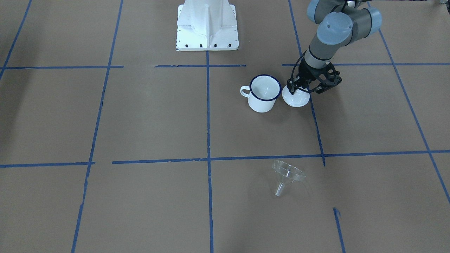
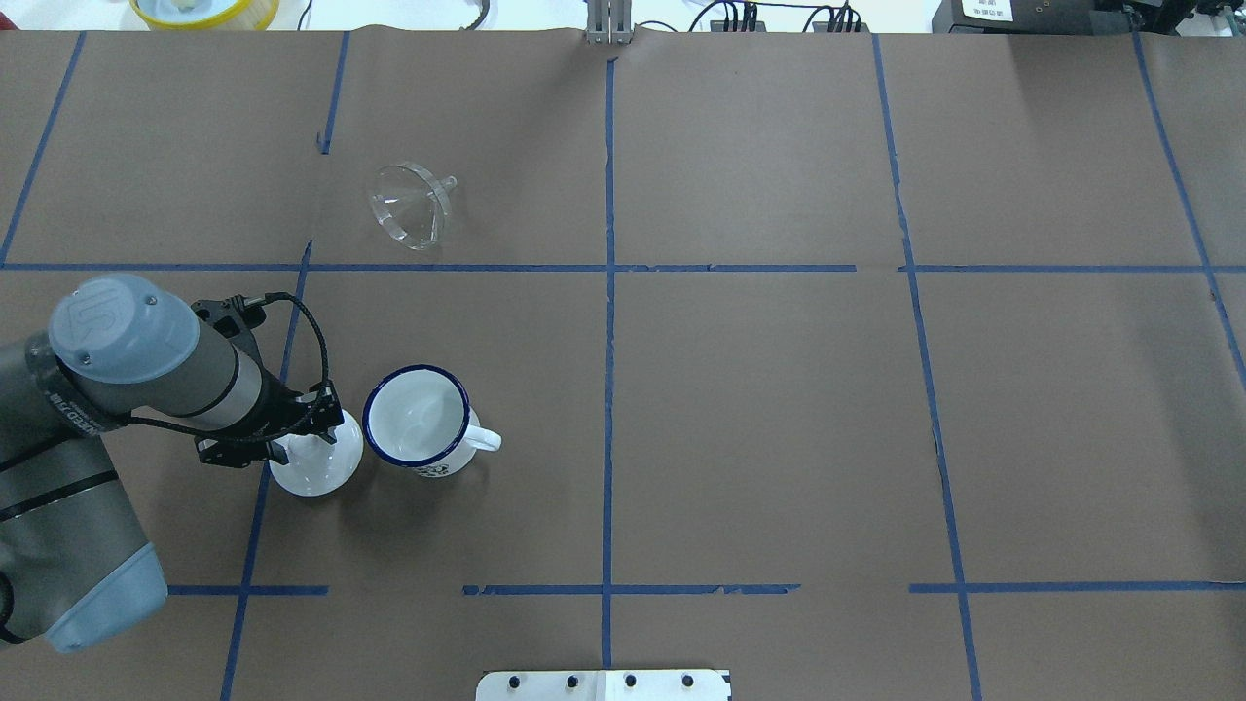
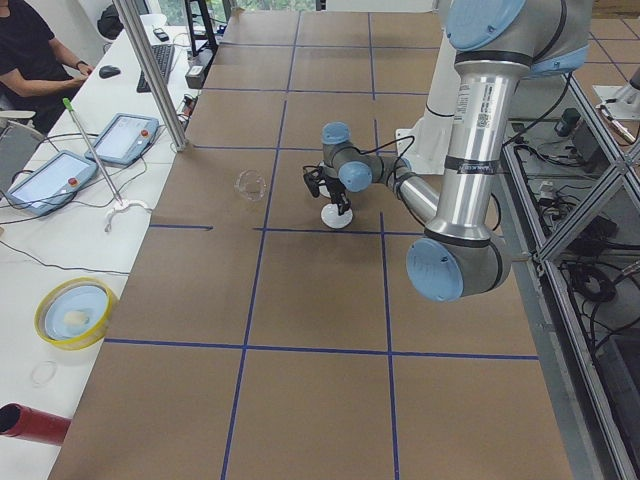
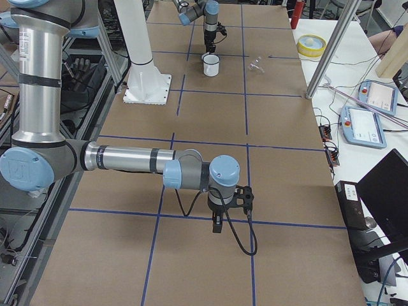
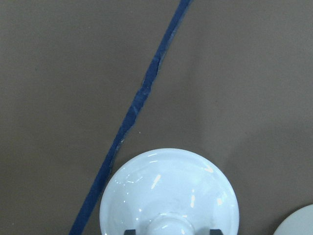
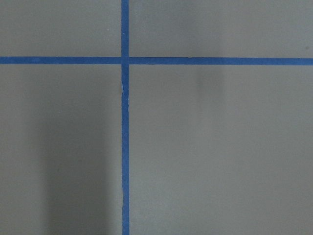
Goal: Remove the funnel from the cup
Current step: 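Grasp the white lid's knob with the left gripper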
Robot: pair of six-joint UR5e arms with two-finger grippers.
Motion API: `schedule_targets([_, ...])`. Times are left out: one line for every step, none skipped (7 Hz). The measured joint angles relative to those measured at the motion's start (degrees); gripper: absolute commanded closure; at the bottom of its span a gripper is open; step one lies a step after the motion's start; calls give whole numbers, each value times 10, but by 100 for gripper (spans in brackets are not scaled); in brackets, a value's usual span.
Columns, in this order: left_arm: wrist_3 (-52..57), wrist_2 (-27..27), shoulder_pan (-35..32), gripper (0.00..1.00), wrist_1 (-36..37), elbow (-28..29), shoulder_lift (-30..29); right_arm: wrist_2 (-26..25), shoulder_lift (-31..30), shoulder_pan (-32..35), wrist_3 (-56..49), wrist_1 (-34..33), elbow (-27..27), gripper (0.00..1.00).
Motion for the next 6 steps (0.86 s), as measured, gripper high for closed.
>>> schedule_targets([0,1,0,45,0,0,0,0,0,0,0,0,0,0])
schedule_targets([0,3,0,65,1,-1,0,0,0,0,0,0,0,0])
schedule_targets([0,3,-1,100,1,-1,0,0,0,0,0,0,0,0])
schedule_targets([-1,3,-1,100,2,-2,1,0,0,0,0,0,0,0])
schedule_targets([-1,4,-2,100,2,-4,1,0,0,0,0,0,0,0])
schedule_targets([-2,3,-4,100,5,-11,1,0,0,0,0,0,1,0])
